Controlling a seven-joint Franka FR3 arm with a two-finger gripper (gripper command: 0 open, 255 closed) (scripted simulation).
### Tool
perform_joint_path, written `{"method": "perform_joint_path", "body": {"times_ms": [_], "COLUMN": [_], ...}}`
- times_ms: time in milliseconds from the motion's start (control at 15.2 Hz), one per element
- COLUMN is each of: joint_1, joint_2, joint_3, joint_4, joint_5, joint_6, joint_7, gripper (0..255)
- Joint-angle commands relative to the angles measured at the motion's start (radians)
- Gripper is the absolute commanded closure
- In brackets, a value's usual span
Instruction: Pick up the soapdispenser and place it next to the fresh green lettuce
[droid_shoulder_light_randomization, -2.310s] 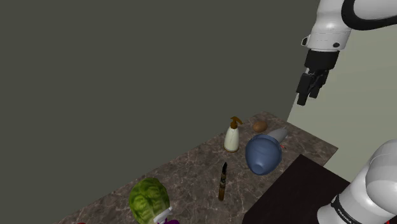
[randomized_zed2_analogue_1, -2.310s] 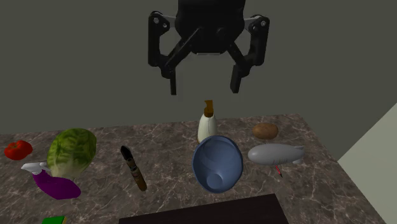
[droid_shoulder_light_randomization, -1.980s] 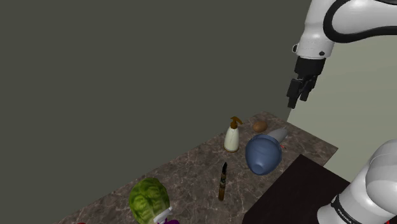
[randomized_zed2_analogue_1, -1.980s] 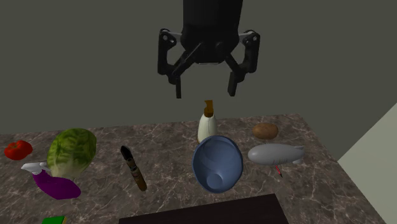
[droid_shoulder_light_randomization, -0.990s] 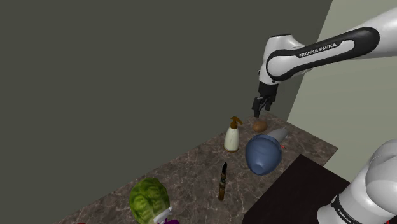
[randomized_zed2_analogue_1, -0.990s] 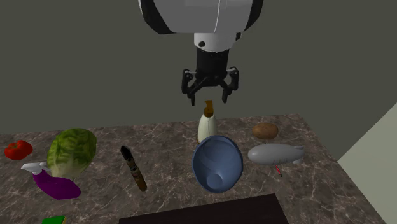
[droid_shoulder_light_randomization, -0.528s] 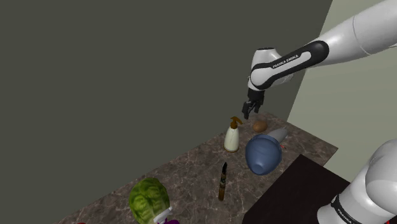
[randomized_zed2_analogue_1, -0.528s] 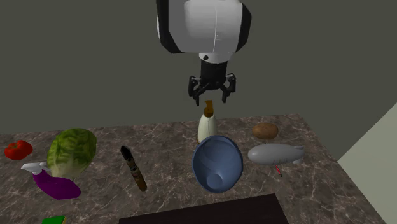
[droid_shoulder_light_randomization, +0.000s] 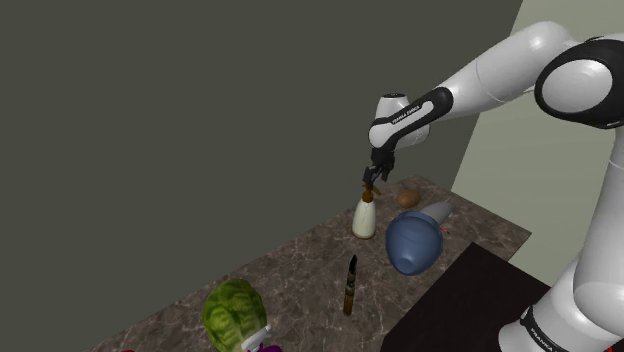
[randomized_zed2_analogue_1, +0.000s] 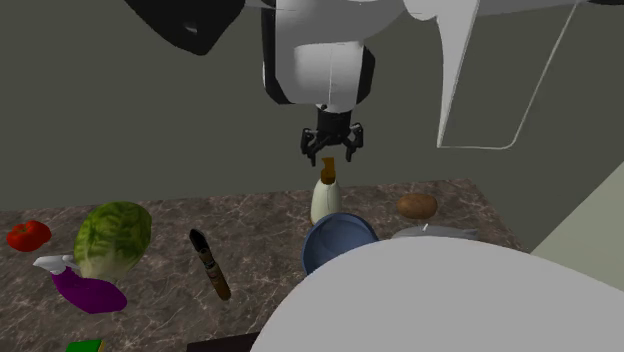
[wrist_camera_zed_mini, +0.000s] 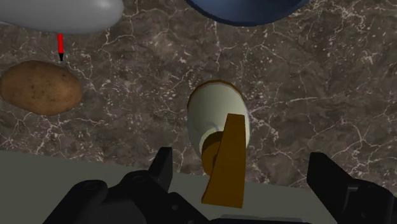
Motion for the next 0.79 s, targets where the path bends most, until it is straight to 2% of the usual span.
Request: {"method": "perform_joint_path", "body": {"times_ms": [0,462,726], "joint_1": [-0.006,-0.012,-0.012], "joint_2": [0.053,0.121,0.127], "joint_3": [0.003,0.012,0.013], "joint_4": [0.042,0.034,0.034], "joint_5": [0.009,0.026,0.027], "joint_6": [0.015,0.091,0.097], "joint_7": [-0.011,-0.022,-0.023], "gripper": [0,0,0]}}
